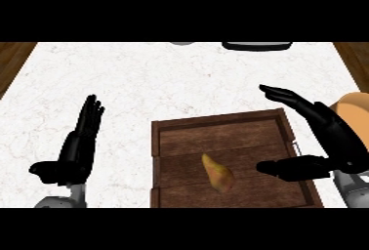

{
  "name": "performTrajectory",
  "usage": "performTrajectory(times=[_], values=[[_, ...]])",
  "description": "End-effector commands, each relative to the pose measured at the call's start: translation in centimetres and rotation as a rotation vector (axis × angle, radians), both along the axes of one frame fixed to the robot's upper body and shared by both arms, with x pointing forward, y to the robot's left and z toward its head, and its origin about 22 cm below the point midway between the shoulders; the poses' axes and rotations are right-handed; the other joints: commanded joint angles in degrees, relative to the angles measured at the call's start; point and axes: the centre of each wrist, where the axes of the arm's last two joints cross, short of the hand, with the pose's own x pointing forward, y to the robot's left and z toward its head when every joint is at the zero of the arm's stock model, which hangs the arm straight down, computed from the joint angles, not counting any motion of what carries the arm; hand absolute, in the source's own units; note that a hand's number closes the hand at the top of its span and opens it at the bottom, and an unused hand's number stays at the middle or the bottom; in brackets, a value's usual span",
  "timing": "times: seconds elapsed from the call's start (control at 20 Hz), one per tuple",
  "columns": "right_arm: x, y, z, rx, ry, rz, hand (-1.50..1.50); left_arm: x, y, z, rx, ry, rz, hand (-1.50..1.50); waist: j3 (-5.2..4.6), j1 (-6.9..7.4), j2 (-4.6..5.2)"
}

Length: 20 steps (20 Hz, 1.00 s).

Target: Pick the pear from the tray and place it in the pot

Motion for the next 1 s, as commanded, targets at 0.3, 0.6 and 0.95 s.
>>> performTrajectory(times=[0.3, 0.6, 0.95], values=[[-3.7, 2.9, 3.9, -0.555, 0.112, 0.071, -1.50, -0.9, -0.4, -0.7, -0.015, 0.035, 0.000, 0.00, -0.13, -0.43, -0.26], [-3.9, 6.6, 4.0, -0.892, 0.227, 0.053, -1.50, 0.1, 0.0, -0.3, -0.019, 0.000, -0.016, 0.00, -0.15, 0.26, -0.01], [-3.2, 12.4, 3.0, -0.960, 0.329, 0.069, -1.50, 0.0, -1.7, -1.3, -0.015, -0.009, 0.003, 0.00, -0.01, 0.12, 0.10]])
